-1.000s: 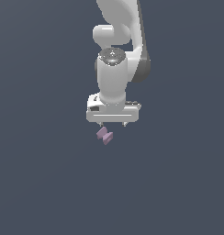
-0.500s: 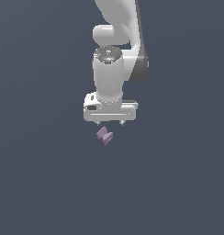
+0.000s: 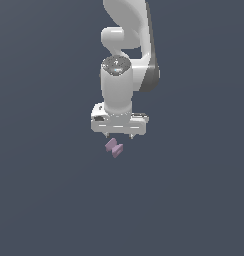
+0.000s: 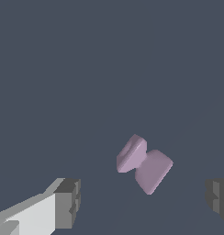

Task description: Pick up the object and move it to a goal position.

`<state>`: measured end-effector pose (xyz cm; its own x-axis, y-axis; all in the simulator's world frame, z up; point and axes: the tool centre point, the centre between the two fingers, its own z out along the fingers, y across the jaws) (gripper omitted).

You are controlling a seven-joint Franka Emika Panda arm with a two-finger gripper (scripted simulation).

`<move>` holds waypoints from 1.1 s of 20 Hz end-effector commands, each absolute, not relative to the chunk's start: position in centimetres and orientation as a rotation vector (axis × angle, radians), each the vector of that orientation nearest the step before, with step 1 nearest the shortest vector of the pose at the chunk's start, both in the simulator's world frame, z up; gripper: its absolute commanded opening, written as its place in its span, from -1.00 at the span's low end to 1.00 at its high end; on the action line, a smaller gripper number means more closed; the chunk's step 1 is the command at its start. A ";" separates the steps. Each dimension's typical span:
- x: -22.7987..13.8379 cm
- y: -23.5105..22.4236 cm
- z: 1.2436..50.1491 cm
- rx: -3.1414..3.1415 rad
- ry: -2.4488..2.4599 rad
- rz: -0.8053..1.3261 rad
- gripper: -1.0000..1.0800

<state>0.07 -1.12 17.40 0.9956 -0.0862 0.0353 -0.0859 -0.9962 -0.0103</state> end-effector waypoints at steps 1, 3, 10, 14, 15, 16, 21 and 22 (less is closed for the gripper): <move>-0.1 -1.3 16.7 -3.124 0.210 -0.051 0.92; -0.2 -1.5 16.1 -3.117 0.283 -0.046 0.92; -1.0 -2.3 13.4 -3.072 0.599 -0.026 0.92; -1.5 -2.8 11.9 -3.033 0.779 -0.015 0.92; -1.6 -2.9 11.6 -3.024 0.818 -0.013 0.92; -1.7 -3.0 11.3 -3.014 0.855 -0.011 0.92; -2.2 -3.5 10.1 -2.972 1.004 -0.005 0.92; -2.3 -3.5 9.9 -2.966 1.026 -0.004 0.92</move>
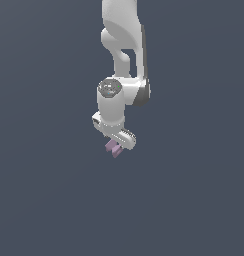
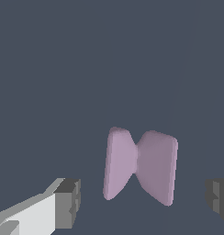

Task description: Pick up the object and move it to a goal position.

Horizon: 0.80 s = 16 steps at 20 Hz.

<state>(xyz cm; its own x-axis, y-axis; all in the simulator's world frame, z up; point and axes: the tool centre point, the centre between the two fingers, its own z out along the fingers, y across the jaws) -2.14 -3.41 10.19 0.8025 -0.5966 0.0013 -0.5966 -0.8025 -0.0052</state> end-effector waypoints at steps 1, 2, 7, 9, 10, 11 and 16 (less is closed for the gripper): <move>-2.3 -3.6 9.7 -2.959 1.047 -0.003 0.92; -2.4 -3.7 9.6 -2.954 1.064 -0.002 0.92; -2.6 -3.8 9.2 -2.936 1.117 0.000 0.92; -2.6 -3.8 9.1 -2.934 1.122 0.000 0.92; -2.6 -3.8 9.2 -2.937 1.115 0.000 0.92; -2.6 -3.8 9.1 -2.937 1.115 0.000 0.92; -2.6 -3.8 7.9 -2.936 1.117 0.000 0.92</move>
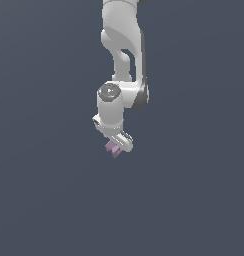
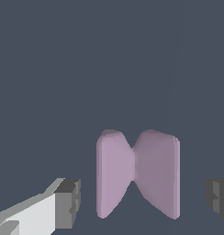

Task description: Pick up the object and move it to a goal position.

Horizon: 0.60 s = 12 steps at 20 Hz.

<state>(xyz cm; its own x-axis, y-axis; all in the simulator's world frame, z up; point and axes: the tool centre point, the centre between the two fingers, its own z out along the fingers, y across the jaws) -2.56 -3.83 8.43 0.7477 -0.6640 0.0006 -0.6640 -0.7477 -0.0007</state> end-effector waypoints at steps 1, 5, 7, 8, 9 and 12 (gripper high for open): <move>-2.6 -3.8 7.5 -2.936 1.117 0.000 0.92; -2.7 -3.8 5.5 -2.935 1.120 0.000 0.92; -2.7 -3.8 4.8 -2.935 1.121 0.000 0.92; -2.7 -3.9 4.5 -2.934 1.122 0.000 0.92; -2.7 -3.9 4.3 -2.934 1.122 0.000 0.92; -2.6 -3.8 4.1 -2.934 1.122 0.000 0.92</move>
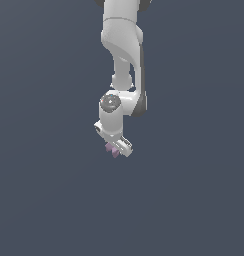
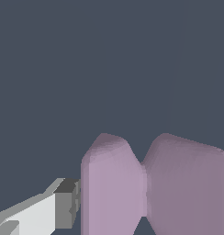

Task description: Pick up the object and move it to a goal position.

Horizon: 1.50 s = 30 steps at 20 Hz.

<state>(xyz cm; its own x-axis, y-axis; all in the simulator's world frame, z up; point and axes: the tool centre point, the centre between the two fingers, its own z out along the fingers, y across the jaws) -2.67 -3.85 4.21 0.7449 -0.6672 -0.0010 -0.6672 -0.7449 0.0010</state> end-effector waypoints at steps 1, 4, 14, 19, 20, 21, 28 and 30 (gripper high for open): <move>-2.6 -3.8 4.1 2.934 -1.122 0.000 -1.00; -2.6 -3.8 4.1 2.934 -1.122 0.000 -1.00; -2.6 -3.5 4.3 2.935 -1.121 0.000 -1.00; -2.4 -1.5 4.9 2.935 -1.121 0.000 -1.00; -2.3 -0.9 5.1 2.935 -1.121 0.000 -1.00; -2.2 -0.2 5.4 2.935 -1.121 0.000 -1.00; -1.5 6.4 7.6 2.935 -1.121 0.001 -1.00; -1.2 8.7 8.4 2.935 -1.121 0.001 -1.00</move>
